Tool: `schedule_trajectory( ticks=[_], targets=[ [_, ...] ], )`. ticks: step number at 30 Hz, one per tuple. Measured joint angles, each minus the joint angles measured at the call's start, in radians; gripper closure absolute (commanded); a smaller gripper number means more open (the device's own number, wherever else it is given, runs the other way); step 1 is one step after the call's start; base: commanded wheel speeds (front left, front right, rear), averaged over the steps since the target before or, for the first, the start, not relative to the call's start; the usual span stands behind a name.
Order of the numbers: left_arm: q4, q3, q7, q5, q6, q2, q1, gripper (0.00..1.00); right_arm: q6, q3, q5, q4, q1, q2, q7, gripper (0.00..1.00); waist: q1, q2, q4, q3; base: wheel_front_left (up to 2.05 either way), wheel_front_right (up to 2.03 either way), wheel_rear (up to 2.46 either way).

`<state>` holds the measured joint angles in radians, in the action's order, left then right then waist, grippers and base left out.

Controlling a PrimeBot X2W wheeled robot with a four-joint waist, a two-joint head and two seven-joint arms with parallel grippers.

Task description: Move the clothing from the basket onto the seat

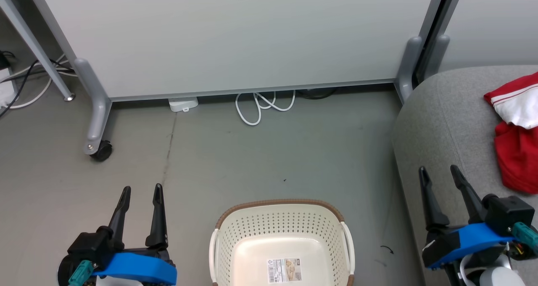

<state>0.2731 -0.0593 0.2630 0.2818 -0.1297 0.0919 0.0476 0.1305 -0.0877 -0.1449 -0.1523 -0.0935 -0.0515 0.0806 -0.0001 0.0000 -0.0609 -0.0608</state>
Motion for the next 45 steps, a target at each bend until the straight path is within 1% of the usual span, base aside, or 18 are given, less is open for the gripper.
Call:
schedule_trajectory(
  ticks=[7,16,37,39,40,45],
  targets=[
    [0.035,0.006,0.0,0.012,0.0,-0.001,-0.007,0.0,0.0,0.006,-0.01,0.001,0.041,0.0,0.005,0.0,0.0,0.0,-0.004,0.016,0.0,0.0,0.0],
    [0.069,-0.009,0.0,0.035,0.0,0.008,-0.006,0.0,0.0,0.01,-0.024,-0.011,0.054,0.0,0.014,0.0,0.0001,0.0,-0.003,0.015,0.0,0.0,0.0],
    [0.08,-0.02,0.0,0.037,0.0,0.017,0.0,0.0,0.0,0.027,-0.034,-0.026,0.052,0.0,0.026,0.0,0.0002,0.0,0.003,0.003,0.0,0.0,0.0],
    [0.081,-0.023,0.0,0.043,0.0,0.018,0.0,0.05,0.0,0.03,-0.035,-0.026,0.052,0.0,0.026,0.0,0.0002,0.0,0.004,0.0,0.0,0.0,0.0],
    [0.083,-0.025,0.0,0.044,0.0,0.019,0.0,1.0,0.0,0.031,-0.035,-0.028,0.052,0.0,0.026,1.0,0.0002,0.0,0.004,-0.001,0.0,0.0,0.0],
    [0.124,-0.025,-0.007,0.044,0.0,0.004,-0.032,1.0,0.0,0.031,-0.035,-0.075,0.065,0.003,0.024,1.0,0.0002,0.0,0.005,-0.001,0.0,0.0,0.0]
  ],
)
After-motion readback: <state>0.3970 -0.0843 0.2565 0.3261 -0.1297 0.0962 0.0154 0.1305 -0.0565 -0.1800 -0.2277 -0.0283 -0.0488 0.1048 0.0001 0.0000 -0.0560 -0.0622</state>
